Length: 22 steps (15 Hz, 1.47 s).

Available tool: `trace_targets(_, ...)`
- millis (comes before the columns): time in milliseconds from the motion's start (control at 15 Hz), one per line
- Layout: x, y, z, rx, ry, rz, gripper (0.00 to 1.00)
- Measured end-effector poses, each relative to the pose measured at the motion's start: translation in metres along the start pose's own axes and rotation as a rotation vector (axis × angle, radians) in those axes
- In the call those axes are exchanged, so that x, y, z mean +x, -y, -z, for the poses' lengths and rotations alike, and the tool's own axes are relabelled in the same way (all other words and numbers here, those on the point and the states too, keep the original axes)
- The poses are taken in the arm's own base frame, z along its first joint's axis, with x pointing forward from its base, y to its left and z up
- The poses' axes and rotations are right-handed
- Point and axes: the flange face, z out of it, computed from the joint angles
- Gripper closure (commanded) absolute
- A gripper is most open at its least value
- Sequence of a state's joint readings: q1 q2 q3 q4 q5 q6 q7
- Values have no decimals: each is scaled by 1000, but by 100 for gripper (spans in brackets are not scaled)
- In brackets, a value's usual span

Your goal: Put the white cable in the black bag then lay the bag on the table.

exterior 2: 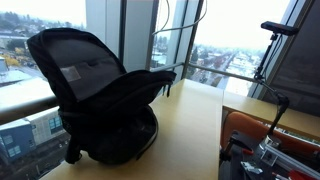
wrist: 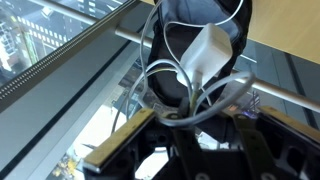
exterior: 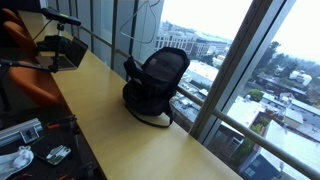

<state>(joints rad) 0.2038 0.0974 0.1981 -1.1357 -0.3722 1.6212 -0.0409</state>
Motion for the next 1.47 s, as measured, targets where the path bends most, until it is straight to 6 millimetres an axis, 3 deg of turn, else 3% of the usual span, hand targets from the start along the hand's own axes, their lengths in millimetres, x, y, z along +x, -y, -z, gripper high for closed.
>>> trace_targets(267,36,17,-35,23,-6,95,98)
trace_targets(733,81,19,-137,66,24,213,98)
trace_targets(1200,90,17,-235,121,90,248,98)
trace_targets(1467,88,16,-255,139,113,249,98)
